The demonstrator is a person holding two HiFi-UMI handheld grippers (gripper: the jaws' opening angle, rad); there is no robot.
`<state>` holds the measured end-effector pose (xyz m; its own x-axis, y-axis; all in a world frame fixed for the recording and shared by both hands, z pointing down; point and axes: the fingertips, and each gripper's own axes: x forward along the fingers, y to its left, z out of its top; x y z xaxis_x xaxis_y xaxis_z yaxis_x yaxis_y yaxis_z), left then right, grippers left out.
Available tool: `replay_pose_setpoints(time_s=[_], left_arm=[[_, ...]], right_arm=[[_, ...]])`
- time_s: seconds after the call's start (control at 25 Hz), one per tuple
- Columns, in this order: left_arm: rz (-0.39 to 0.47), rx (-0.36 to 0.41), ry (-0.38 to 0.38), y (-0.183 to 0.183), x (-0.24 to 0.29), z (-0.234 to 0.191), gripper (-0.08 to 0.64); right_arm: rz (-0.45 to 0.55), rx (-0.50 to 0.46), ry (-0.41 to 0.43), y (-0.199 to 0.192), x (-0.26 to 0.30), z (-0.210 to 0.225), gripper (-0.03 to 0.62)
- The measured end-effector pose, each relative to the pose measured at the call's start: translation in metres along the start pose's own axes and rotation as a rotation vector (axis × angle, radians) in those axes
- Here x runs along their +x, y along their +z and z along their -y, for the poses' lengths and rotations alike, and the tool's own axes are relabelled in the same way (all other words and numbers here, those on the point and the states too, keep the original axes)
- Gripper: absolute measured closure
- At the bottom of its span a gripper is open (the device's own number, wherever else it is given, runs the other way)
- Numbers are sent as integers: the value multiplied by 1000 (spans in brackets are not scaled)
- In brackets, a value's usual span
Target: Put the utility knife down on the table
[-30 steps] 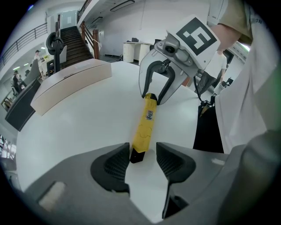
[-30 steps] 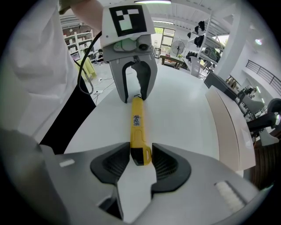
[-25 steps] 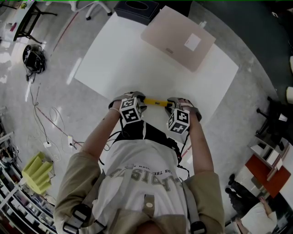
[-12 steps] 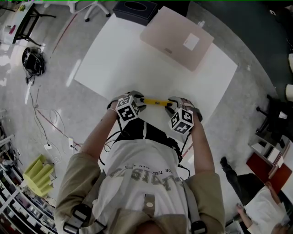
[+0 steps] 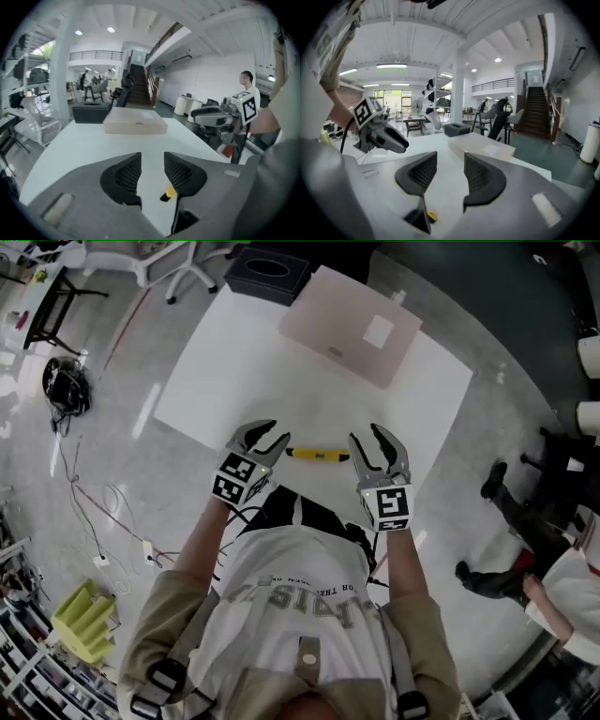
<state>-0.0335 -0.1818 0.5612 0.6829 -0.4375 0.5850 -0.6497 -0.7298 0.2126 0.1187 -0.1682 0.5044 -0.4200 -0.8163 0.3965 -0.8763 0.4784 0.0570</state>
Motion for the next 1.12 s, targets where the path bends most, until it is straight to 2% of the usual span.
replay_pose_setpoints(time_s=[0.08,0.16,0.28,0.4,0.52,0.68,0.88,1.12], left_arm=[[106,-29,100,20,-17,-15,399],[201,-21,179,38,-35,-24,400],[316,-3,235,65,-61,-24,428],[410,48,280,85,-83,-18,464],[476,72,309,96,-96,-14,482],[541,73,324,108,-111,-10,502],[586,85,365,116,-127,-9,546],[622,97,385,126,-134,-8,546]], right_arm=[[73,51,-101,18,-14,14,416],[144,91,-201,36,-30,26,436],[223,112,-327,57,-55,37,444],[260,95,-392,71,-73,37,473],[288,93,-424,81,-82,36,510],[311,63,-439,95,-87,31,523],[315,12,-440,105,-92,22,536],[315,11,-444,108,-95,21,591]])
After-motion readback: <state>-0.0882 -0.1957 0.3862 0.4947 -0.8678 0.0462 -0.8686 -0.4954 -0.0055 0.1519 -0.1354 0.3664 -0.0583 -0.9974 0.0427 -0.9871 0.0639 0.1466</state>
